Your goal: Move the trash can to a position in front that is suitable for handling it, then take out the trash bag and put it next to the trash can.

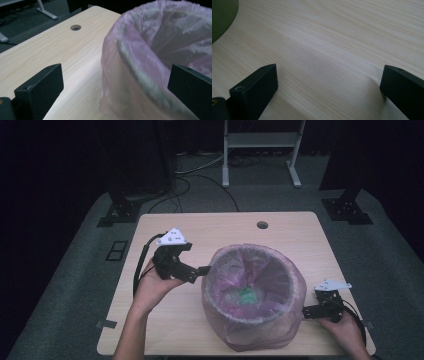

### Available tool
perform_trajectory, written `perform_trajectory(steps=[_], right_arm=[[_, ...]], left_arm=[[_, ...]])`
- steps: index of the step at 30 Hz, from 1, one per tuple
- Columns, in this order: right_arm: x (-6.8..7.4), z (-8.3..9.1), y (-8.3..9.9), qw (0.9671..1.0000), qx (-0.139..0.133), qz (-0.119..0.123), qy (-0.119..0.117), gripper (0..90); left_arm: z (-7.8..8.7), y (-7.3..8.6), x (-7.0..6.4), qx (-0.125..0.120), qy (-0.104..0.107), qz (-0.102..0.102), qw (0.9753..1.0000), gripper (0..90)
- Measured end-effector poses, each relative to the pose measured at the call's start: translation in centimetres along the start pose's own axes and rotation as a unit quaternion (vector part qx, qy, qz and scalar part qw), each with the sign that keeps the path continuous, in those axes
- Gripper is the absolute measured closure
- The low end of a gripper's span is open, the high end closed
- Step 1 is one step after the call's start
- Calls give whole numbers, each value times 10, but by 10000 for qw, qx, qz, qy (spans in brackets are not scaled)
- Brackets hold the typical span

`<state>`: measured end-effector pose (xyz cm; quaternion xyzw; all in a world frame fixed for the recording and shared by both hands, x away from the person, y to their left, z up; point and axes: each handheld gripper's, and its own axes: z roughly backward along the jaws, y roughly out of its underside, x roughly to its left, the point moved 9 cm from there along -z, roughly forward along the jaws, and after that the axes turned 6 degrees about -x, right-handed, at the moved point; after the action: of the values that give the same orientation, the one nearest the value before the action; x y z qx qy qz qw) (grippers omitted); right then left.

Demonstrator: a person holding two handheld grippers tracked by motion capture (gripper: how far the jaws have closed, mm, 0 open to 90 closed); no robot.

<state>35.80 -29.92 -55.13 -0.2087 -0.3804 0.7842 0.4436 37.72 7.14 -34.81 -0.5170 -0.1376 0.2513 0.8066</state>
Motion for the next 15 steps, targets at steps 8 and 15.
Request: perform_trajectory(steps=[8,15], right_arm=[[-1,1,1,10000,-4,-19,22,4],[-1,5,0,9998,-33,-167,-87,6]], left_arm=[[25,49,-5,-60,-402,-62,9992,0],[31,88,-6,-137,-475,-11,9988,0]])
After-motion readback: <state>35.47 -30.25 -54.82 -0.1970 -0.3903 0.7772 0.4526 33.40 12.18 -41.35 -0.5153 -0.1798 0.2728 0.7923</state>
